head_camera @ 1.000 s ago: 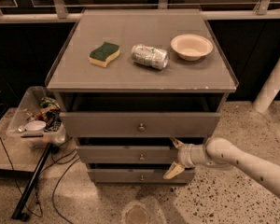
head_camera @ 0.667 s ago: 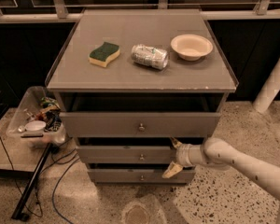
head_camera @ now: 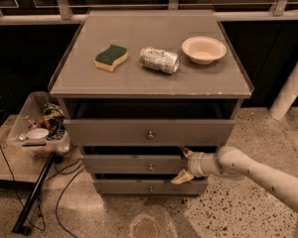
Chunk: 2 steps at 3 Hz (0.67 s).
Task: Open middle drawer
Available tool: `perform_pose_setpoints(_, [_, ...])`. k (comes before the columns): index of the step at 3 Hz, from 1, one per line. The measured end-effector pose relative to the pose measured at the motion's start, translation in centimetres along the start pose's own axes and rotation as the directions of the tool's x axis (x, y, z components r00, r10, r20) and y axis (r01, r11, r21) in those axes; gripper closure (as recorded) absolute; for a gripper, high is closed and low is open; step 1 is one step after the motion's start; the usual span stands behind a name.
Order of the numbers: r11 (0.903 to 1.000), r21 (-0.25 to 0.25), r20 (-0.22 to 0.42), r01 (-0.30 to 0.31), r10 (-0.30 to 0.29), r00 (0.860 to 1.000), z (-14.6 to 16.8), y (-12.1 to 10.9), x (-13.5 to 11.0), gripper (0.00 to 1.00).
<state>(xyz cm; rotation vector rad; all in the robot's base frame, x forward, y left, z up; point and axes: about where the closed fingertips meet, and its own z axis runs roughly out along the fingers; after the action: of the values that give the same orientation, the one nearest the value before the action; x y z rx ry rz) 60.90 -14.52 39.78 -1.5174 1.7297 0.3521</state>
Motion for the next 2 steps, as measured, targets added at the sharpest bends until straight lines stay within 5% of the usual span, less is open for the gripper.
perform_pose_setpoints(2, [1.0000, 0.000, 0.000, 0.000, 0.000, 1.000, 0.01, 0.00, 0.00, 0.64])
